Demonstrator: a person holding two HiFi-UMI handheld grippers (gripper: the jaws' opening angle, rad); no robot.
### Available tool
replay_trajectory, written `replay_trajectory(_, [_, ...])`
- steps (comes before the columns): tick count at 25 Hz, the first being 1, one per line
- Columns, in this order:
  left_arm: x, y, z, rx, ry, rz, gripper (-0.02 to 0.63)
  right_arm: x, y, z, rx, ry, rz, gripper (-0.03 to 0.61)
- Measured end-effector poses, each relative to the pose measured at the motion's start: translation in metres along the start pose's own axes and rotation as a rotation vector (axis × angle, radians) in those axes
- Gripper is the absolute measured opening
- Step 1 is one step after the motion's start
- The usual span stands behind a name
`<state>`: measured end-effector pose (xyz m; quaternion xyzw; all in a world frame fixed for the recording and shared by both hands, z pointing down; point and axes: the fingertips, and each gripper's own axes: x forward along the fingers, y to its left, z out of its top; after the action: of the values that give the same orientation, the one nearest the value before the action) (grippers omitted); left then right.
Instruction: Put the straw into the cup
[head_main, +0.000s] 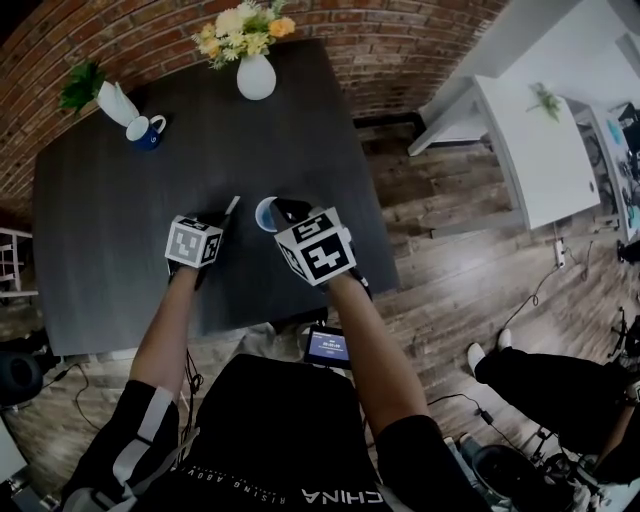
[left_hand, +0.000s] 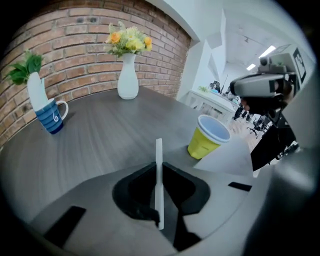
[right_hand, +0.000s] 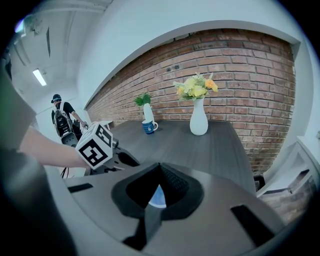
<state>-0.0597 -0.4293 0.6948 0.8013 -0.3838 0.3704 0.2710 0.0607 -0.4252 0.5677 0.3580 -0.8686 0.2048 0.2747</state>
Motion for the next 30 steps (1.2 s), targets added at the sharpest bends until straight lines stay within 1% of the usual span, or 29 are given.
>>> replay_trajectory(2, [-0.013,-0.009,0.017,0.021,-0.062,-0.035,0.043,-0.001,0.001,0.002,0.004,-0.009,0.000,0.006])
replay_trajectory(7, [-0.051,-0.043,0.063,0.076,-0.251,-0.176,0.043,-0.003,0.008,0.015,0.030,-0.048,0.023,0.006])
replay_trajectory(11, [-0.073,-0.066,0.091,0.094,-0.359,-0.264,0.043,-0.010,0.016,0.029,0.071,-0.090,0.059,0.008])
replay_trajectory(16, [-0.087,-0.080,0.107,0.086,-0.458,-0.324,0.043,-0.018,0.021,0.048,0.164,-0.142,0.121,0.015])
replay_trajectory(17, [-0.090,-0.082,0.109,0.085,-0.480,-0.331,0.043,-0.019,0.021,0.049,0.187,-0.144,0.134,0.064])
replay_trajectory(19, [-0.099,-0.087,0.115,0.080,-0.534,-0.347,0.043,-0.021,0.021,0.051,0.229,-0.148,0.158,0.066])
replay_trajectory(22, [-0.109,-0.092,0.122,0.080,-0.598,-0.376,0.043,-0.023,0.024,0.058,0.301,-0.183,0.210,0.066])
replay_trajectory(26, [-0.117,-0.103,0.127,0.104,-0.650,-0.429,0.043,-0.023,0.032,0.068,0.377,-0.213,0.287,0.066])
replay_trajectory(28, [-0.119,-0.108,0.128,0.115,-0.668,-0.448,0.043,-0.022,0.033,0.069,0.384,-0.215,0.299,0.066])
replay_trajectory(30, [-0.119,-0.111,0.129,0.124,-0.672,-0.453,0.043,-0.022,0.031,0.070,0.382,-0.221,0.291,0.066])
